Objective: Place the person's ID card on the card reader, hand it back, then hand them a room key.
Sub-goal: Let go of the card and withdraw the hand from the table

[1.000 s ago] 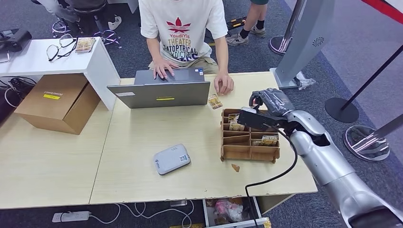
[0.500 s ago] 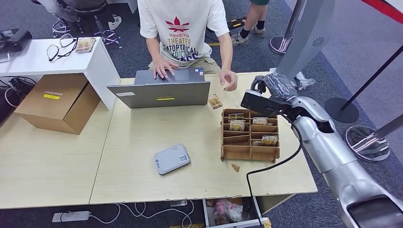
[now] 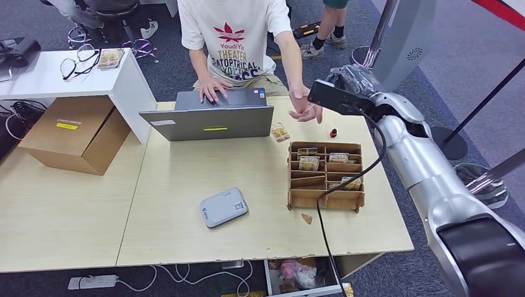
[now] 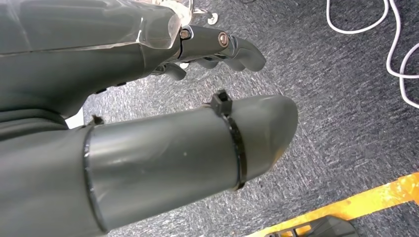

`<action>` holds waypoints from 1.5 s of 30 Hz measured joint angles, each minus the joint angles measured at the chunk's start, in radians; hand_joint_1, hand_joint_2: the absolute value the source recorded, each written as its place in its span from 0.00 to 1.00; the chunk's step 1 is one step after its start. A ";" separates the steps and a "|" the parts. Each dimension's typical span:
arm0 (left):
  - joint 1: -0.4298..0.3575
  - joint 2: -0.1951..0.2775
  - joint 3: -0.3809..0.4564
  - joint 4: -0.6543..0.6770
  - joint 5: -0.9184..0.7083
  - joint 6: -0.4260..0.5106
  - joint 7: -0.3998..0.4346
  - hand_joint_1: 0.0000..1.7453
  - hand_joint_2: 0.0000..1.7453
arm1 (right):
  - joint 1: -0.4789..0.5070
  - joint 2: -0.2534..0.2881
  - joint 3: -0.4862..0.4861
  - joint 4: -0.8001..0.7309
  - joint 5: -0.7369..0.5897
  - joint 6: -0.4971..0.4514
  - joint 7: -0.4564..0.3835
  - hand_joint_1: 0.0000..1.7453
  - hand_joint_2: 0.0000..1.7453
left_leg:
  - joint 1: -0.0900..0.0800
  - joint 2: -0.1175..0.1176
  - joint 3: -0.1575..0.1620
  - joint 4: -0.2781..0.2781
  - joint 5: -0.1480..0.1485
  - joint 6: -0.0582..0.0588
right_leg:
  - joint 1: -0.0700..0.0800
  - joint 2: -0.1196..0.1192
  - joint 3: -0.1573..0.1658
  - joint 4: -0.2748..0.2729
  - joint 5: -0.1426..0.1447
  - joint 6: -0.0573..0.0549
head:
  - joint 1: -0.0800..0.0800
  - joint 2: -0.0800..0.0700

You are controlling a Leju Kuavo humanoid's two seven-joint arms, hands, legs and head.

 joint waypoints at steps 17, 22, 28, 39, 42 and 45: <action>-0.002 -0.004 -0.017 0.000 -0.006 -0.003 0.018 0.00 0.00 | -0.071 0.043 0.002 0.170 0.008 -0.021 0.000 0.18 1.00 | 0.000 -0.001 0.000 0.000 0.000 0.000 | 0.000 -0.001 0.000 0.000 0.000 0.000 | 0.000 0.000; -0.002 -0.005 -0.019 0.000 -0.012 -0.003 0.022 0.00 0.00 | -0.052 0.043 0.002 0.188 0.009 -0.040 -0.002 0.00 1.00 | 0.000 -0.002 0.000 0.000 0.000 0.000 | 0.000 -0.001 0.000 0.000 0.000 0.000 | 0.000 0.000; -0.002 -0.005 -0.023 0.000 -0.016 -0.006 0.031 0.00 0.00 | -0.021 0.043 0.000 0.194 0.023 -0.070 -0.002 0.00 1.00 | 0.000 -0.001 0.000 0.000 0.000 0.000 | 0.000 -0.001 0.000 0.000 0.000 0.000 | 0.000 0.000; -0.003 -0.007 -0.032 -0.001 -0.017 -0.006 0.031 0.00 0.00 | 0.056 0.042 -0.041 0.107 0.006 -0.160 -0.028 0.00 1.00 | 0.000 -0.001 0.000 0.000 0.000 0.000 | 0.000 0.000 0.000 0.000 0.000 0.000 | 0.000 0.000; -0.003 -0.008 -0.036 -0.002 -0.016 -0.005 0.031 0.00 0.00 | 0.079 0.042 -0.057 0.077 -0.007 -0.167 -0.038 0.00 1.00 | 0.000 -0.001 0.000 0.000 0.000 0.000 | 0.000 0.000 0.000 0.000 0.000 0.000 | 0.000 0.000; -0.003 -0.009 -0.039 -0.002 -0.011 -0.002 0.031 0.00 0.00 | 0.117 0.045 -0.085 0.027 -0.071 -0.177 -0.078 0.00 1.00 | 0.000 -0.002 0.000 0.000 0.000 0.000 | 0.000 -0.001 0.000 0.000 0.000 0.000 | 0.000 0.000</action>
